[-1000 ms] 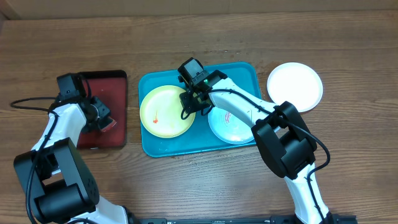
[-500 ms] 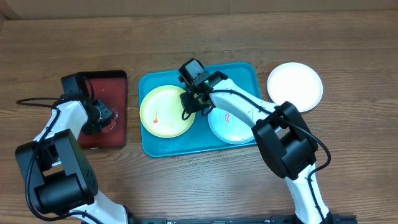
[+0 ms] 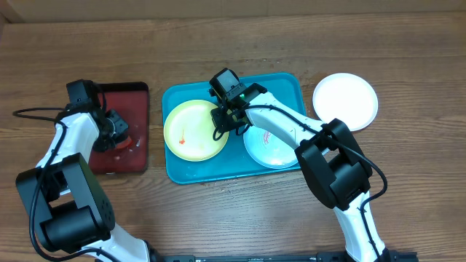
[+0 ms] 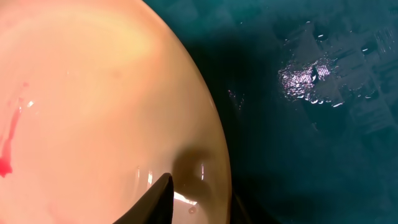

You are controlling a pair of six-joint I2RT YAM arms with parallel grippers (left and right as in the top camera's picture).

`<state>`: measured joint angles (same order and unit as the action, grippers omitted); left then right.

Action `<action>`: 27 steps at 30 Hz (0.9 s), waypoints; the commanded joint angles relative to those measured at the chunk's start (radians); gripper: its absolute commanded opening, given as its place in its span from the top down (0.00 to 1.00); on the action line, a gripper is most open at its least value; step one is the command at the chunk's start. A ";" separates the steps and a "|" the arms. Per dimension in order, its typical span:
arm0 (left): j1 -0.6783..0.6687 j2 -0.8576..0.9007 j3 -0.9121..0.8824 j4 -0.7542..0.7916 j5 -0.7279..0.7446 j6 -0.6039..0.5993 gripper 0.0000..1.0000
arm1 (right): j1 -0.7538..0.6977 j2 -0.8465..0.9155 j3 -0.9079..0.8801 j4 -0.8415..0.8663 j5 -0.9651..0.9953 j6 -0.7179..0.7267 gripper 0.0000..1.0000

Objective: Clean dirty plates on tray and stack at the side

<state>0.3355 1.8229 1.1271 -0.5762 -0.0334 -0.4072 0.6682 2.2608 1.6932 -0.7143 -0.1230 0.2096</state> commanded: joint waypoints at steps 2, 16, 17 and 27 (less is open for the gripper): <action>0.005 0.066 -0.047 0.035 0.001 0.027 0.95 | 0.005 0.057 -0.057 -0.017 -0.002 0.005 0.71; 0.004 -0.118 0.207 -0.281 0.134 0.042 0.96 | 0.005 0.057 -0.057 -0.013 -0.035 0.004 0.64; 0.004 -0.146 0.230 -0.309 0.167 0.042 0.96 | 0.005 0.057 -0.057 -0.012 -0.035 0.004 0.64; -0.061 -0.258 0.231 -0.390 0.345 0.042 0.96 | 0.005 0.057 -0.057 -0.005 -0.035 0.004 0.83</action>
<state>0.3138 1.5379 1.3811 -0.9623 0.2455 -0.3847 0.6662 2.2601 1.6867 -0.6991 -0.1539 0.2092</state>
